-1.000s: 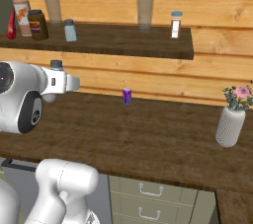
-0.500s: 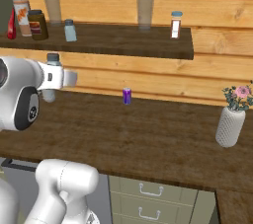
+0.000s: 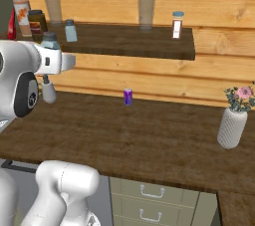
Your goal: Put the shaker and condiment bottle from the counter next to their counterparts in the cabinet.
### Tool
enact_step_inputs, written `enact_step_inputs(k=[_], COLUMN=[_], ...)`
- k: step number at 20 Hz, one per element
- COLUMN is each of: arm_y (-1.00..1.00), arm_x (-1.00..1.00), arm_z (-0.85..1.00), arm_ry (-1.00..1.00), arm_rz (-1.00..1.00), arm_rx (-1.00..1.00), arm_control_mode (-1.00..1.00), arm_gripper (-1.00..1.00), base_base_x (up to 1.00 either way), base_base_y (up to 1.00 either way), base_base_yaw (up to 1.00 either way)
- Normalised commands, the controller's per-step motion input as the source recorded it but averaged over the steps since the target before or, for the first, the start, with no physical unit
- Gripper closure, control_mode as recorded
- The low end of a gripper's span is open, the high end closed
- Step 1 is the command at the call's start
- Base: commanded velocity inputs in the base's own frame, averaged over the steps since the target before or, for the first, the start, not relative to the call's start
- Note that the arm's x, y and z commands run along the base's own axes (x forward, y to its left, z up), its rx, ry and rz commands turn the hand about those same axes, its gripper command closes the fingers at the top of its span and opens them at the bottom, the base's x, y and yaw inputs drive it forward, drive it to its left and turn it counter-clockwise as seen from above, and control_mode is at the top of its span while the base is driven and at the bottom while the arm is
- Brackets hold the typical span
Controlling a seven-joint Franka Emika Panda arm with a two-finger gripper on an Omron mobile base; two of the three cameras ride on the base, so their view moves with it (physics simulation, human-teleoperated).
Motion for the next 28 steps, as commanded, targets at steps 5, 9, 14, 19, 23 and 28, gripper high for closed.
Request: enact_step_inputs(k=[5,9,14,19,23,28], arm_y=[0.0,0.0,0.0,0.0,0.0,0.0], arm_x=[0.54,0.64,0.46,0.38,0.3,0.47], arm_z=[0.07,0.0,0.14,0.07,0.0,0.0], arm_ry=[0.0,0.0,-0.02,-0.07,-0.1,-0.04], arm_rz=[-0.03,0.0,0.09,0.18,0.23,0.3], arm_rx=[-0.03,-0.02,0.0,0.01,0.01,0.0], arm_control_mode=[-1.0,-1.0,-1.0,-1.0,-1.0,-1.0], arm_gripper=[1.0,1.0,1.0,1.0,1.0,1.0], base_base_x=[0.0,0.0,0.0,0.0,0.0,0.0], base_base_y=[0.0,0.0,0.0,0.0,0.0,0.0], base_base_yaw=[0.0,0.0,0.0,0.0,0.0,0.0])
